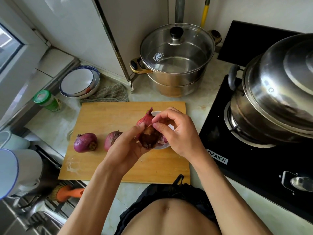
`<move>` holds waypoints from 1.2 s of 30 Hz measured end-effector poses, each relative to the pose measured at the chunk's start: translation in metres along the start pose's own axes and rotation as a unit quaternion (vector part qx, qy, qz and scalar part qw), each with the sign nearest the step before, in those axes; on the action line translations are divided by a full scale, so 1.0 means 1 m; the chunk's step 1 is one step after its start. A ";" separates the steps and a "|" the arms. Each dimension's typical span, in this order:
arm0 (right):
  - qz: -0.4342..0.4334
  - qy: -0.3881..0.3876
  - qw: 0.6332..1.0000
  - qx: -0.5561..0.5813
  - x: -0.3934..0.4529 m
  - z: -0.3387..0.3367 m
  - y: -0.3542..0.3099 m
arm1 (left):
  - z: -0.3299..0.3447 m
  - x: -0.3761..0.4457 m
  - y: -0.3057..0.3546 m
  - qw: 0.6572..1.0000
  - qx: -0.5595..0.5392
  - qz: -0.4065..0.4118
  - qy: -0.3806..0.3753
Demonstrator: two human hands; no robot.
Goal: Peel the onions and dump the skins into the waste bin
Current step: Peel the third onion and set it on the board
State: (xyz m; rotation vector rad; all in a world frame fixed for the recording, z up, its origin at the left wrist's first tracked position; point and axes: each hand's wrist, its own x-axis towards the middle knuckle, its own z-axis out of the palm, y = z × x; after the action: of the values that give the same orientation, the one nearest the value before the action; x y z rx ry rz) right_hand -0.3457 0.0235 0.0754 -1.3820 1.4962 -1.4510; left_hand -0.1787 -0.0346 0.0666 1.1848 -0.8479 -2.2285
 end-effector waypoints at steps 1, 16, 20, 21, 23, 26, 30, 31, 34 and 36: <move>-0.001 0.001 1.000 0.002 0.000 0.000 0.001 | 0.001 0.001 -0.001 1.000 -0.019 -0.001 0.012; 0.022 0.014 0.999 0.041 -0.001 -0.007 0.012 | 0.006 -0.004 0.012 0.979 -0.183 0.011 0.087; 0.050 0.050 0.994 0.084 -0.001 -0.012 0.015 | 0.001 -0.006 0.013 0.978 -0.195 -0.001 0.080; 0.054 0.062 0.993 0.088 -0.001 -0.013 0.016 | 0.000 -0.006 0.012 0.978 -0.197 -0.003 0.075; 0.058 0.088 0.991 0.084 0.000 -0.016 0.018 | -0.001 -0.007 0.011 0.979 -0.195 -0.005 0.067; 0.083 0.102 0.989 0.064 0.001 -0.014 0.025 | -0.003 -0.006 0.009 0.983 -0.172 0.006 0.060; 0.133 0.089 0.987 0.004 0.001 -0.005 0.041 | -0.006 -0.003 0.004 0.990 -0.117 0.049 0.055; 0.139 0.085 0.986 -0.022 0.001 -0.003 0.044 | -0.005 -0.003 0.004 0.992 -0.101 0.060 0.049; 0.138 0.069 0.985 -0.084 0.001 0.000 0.049 | -0.001 -0.004 0.005 0.994 -0.057 0.092 0.027; 0.134 0.050 0.984 -0.108 0.001 0.001 0.049 | -0.001 -0.004 0.007 0.994 -0.036 0.101 0.028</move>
State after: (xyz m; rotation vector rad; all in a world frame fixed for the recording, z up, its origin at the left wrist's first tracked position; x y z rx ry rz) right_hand -0.3575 0.0146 0.0285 -1.1852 1.8696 -1.2331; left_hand -0.1749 -0.0369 0.0728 1.0719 -0.8201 -2.0361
